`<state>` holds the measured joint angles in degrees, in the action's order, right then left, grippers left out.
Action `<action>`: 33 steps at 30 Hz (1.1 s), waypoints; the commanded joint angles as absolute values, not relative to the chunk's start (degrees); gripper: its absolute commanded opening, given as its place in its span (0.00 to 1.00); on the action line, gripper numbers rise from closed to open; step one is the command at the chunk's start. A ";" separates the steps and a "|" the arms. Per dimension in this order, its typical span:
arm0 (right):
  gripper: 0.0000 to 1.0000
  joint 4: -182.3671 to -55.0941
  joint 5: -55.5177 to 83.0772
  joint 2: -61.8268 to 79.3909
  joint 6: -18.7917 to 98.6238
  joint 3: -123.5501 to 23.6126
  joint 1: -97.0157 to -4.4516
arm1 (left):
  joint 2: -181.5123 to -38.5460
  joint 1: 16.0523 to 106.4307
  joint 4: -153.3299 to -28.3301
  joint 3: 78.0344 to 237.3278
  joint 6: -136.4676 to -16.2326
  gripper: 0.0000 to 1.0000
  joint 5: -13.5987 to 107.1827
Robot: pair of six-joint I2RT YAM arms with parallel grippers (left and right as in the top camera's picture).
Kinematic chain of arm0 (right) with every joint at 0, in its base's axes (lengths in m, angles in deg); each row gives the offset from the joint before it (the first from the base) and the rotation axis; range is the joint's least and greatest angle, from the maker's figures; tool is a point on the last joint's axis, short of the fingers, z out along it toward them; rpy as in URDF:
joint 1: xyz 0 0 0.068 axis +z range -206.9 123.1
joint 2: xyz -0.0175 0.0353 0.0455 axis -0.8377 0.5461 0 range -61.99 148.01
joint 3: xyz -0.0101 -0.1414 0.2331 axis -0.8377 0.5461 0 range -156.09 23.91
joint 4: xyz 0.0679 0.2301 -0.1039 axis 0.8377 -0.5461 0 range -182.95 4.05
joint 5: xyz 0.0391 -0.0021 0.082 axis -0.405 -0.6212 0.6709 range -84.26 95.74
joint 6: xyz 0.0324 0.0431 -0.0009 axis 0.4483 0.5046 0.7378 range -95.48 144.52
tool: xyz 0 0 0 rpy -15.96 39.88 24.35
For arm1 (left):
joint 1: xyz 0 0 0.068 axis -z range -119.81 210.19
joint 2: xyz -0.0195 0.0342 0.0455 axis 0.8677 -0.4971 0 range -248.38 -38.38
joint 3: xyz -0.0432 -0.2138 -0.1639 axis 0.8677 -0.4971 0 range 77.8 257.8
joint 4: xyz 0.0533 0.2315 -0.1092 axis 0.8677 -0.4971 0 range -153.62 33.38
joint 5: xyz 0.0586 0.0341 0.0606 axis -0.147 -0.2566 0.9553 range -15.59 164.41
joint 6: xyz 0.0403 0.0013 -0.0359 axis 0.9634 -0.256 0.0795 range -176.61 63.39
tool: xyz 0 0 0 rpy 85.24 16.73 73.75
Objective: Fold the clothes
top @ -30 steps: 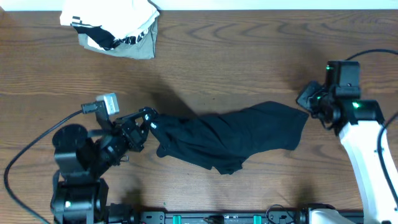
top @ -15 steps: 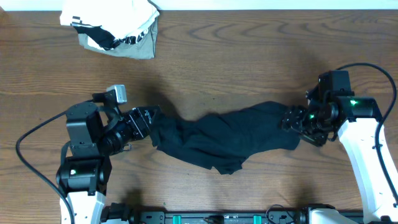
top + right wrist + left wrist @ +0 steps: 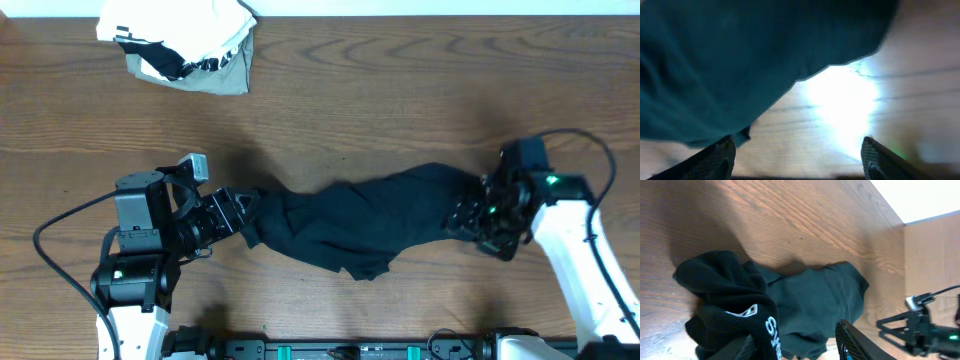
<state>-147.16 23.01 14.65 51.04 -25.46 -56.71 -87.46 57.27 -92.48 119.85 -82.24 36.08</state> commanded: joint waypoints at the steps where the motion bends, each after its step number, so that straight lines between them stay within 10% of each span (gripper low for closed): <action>1: 0.77 -141.10 31.67 14.19 52.22 -18.94 -56.71 | -87.44 57.03 -92.57 120.68 -81.69 0.48 38.09; 15: 0.76 -122.11 33.09 14.19 62.45 -9.50 -56.06 | -92.99 57.03 -92.37 120.68 -81.67 0.48 38.09; 24: 0.33 -114.24 29.29 14.21 63.94 -7.93 -56.08 | -95.94 57.03 -92.20 120.68 -79.53 0.48 38.36; 33: 0.45 -114.72 27.47 14.21 64.79 -7.25 -56.06 | -96.64 57.03 -92.17 120.68 -79.53 0.48 39.19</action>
